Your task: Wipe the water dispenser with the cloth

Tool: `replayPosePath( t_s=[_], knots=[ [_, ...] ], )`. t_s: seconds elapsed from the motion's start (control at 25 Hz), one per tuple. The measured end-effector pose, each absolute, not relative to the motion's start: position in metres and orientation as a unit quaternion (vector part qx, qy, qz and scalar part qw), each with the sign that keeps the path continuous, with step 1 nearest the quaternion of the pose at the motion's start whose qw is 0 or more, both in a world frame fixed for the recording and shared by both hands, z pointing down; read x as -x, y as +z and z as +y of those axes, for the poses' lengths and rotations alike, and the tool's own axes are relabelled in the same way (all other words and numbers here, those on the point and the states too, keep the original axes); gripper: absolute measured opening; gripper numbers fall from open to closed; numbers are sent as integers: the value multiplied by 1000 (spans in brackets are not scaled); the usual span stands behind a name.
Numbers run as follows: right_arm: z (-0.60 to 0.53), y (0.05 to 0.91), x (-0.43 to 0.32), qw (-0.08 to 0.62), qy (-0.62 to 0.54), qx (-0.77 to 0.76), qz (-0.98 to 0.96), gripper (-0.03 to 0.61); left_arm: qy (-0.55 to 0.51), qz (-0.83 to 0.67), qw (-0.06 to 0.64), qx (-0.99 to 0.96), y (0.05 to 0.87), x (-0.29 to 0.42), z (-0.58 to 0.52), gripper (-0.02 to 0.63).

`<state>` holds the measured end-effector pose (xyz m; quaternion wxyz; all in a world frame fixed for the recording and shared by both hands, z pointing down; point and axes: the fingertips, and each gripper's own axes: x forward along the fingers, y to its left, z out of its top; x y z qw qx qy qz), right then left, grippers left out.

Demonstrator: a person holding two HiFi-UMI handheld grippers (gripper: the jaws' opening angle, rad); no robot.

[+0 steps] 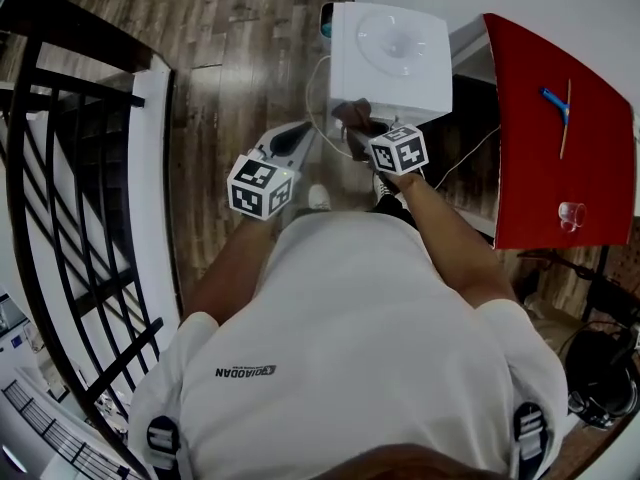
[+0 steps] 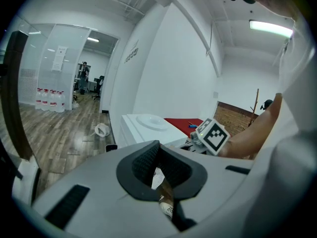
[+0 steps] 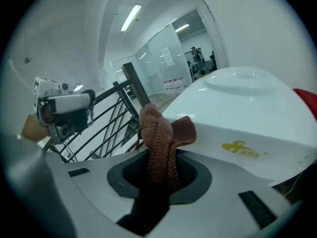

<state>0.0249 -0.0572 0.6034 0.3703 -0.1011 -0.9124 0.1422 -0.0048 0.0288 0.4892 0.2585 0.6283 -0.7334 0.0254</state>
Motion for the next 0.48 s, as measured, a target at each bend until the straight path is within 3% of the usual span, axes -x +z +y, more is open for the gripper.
replayPosePath(
  t_s=[0.28, 0.48],
  knots=[
    [-50, 634, 8, 372, 267, 59, -887, 86, 34, -751, 249, -611, 486, 21, 71, -3],
    [-64, 638, 11, 362, 296, 34, -883, 86, 36, -757, 250, -602, 488, 23, 87, -3]
  ],
)
